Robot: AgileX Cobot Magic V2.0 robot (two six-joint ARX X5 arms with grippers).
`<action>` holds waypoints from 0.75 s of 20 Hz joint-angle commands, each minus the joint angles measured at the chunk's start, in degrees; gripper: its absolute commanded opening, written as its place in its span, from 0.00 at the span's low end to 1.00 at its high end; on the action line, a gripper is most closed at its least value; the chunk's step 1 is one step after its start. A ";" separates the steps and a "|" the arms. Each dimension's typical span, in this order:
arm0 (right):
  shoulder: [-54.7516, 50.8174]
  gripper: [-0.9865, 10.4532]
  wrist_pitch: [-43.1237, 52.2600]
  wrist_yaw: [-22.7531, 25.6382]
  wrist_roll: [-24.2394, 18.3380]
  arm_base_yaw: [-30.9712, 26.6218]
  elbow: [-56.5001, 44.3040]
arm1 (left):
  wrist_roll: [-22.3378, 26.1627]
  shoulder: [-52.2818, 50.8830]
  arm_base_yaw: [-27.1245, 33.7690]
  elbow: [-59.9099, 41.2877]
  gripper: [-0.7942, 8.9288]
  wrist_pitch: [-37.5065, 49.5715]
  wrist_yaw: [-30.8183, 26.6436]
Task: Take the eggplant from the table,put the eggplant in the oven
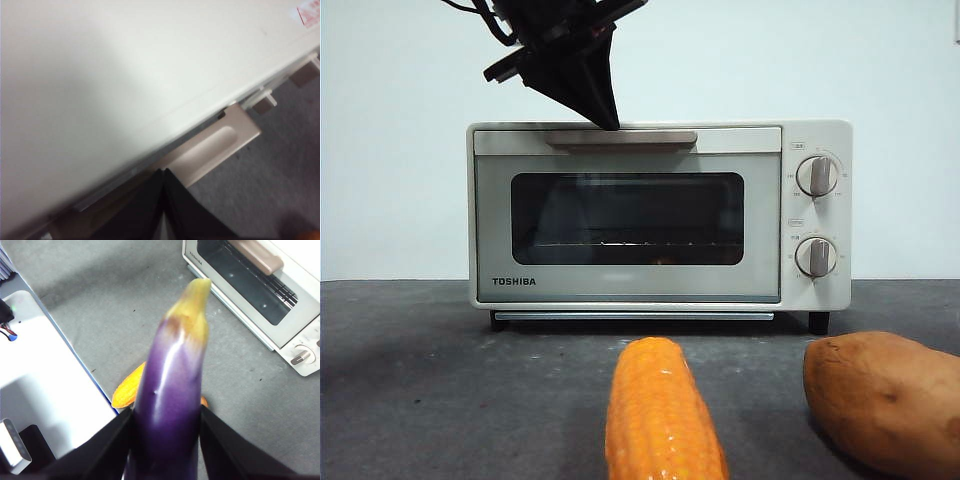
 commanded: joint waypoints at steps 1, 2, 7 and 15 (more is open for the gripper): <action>0.48 0.22 -4.22 0.37 0.44 0.72 1.07 | 1.51 2.16 -2.23 0.26 0.09 -6.86 -0.24; 0.59 0.22 -4.20 1.09 0.42 0.72 1.07 | 1.64 2.16 -3.04 0.63 0.09 -9.46 -0.24; 1.09 0.22 -4.20 4.61 -0.07 0.72 1.07 | 2.64 0.52 -8.15 0.96 0.09 -17.38 -0.24; 2.19 0.22 -4.04 6.05 -0.72 0.72 1.07 | 3.02 -5.84 -8.50 0.96 0.09 -19.23 -3.41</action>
